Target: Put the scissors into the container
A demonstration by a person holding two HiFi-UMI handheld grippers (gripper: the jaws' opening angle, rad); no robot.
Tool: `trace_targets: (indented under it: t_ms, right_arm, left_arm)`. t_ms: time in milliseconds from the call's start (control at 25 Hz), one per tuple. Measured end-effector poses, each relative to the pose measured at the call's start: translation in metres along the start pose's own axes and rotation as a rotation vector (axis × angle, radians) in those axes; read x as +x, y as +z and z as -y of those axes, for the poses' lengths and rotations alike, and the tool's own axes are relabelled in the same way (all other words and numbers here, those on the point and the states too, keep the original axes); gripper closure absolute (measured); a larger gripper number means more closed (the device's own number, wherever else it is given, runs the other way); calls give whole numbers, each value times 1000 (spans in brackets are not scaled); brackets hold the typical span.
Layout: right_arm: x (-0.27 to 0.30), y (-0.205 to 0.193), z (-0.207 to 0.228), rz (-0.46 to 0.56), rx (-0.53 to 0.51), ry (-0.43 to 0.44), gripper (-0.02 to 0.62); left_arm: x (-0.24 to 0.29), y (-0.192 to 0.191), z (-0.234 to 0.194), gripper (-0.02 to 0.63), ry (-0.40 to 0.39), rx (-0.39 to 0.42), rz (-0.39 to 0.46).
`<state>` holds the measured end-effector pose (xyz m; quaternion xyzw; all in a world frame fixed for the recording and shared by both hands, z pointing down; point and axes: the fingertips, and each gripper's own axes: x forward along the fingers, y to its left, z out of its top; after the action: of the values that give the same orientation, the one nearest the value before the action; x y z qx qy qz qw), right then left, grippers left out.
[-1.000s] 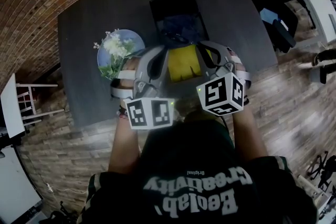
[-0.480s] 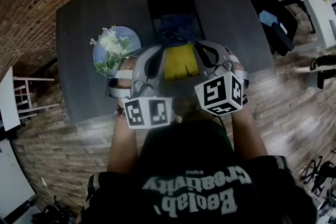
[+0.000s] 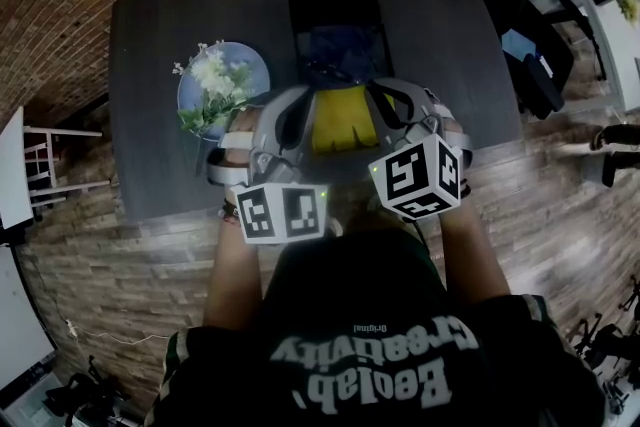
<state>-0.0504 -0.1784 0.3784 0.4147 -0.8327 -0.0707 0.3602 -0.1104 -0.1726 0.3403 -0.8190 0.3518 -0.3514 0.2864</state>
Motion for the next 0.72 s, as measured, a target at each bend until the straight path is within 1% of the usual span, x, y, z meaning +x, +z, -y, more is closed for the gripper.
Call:
trace_targets:
  t_ms: [200,400,720]
  right_arm:
    - [7,0,-1,-2,-5,28,583]
    - [14,-5,-7,-25,-21,52,583]
    - [30,-16,-19,-85,-37,103,583]
  left_arm:
    - [0,-5,-3,604,12,-22,-11]
    - [0,-12,-5,604,18,-85,-18]
    - [-2,-19,-10,604,30,-94,-32]
